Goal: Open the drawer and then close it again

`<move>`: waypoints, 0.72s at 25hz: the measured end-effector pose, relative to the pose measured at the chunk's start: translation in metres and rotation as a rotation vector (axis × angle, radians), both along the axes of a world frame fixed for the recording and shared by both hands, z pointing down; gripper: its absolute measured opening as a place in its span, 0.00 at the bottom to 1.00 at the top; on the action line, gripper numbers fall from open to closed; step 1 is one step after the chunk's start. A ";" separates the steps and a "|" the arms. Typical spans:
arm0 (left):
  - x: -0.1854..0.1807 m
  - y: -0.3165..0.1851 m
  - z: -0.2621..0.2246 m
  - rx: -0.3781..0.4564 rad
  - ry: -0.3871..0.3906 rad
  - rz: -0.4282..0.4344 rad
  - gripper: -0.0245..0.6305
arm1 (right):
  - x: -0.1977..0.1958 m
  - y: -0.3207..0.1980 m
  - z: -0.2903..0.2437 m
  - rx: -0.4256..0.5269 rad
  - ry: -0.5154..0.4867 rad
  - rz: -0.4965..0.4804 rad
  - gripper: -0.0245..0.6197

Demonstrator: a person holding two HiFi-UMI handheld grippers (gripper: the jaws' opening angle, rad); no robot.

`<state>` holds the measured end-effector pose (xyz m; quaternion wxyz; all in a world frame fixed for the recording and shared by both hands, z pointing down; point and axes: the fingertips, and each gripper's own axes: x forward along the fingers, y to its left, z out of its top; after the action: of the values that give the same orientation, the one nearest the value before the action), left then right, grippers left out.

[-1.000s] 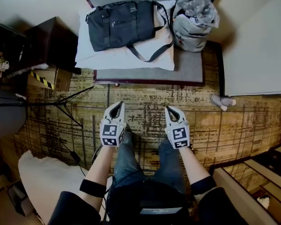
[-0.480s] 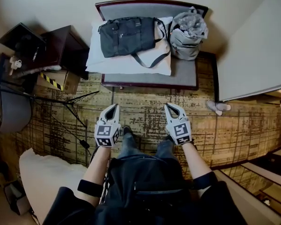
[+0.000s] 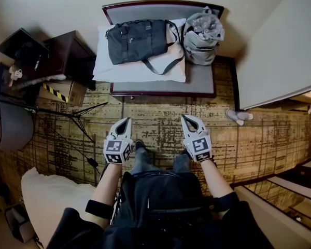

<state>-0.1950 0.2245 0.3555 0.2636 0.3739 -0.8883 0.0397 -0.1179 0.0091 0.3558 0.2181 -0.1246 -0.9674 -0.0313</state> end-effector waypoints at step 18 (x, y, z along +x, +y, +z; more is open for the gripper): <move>-0.019 0.009 0.007 0.013 0.011 0.034 0.04 | -0.019 0.011 0.009 0.002 0.021 0.042 0.04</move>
<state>-0.2139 0.2334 0.3620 0.2654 0.3909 -0.8806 0.0365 -0.1372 0.0199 0.3650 0.2290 -0.1046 -0.9674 -0.0264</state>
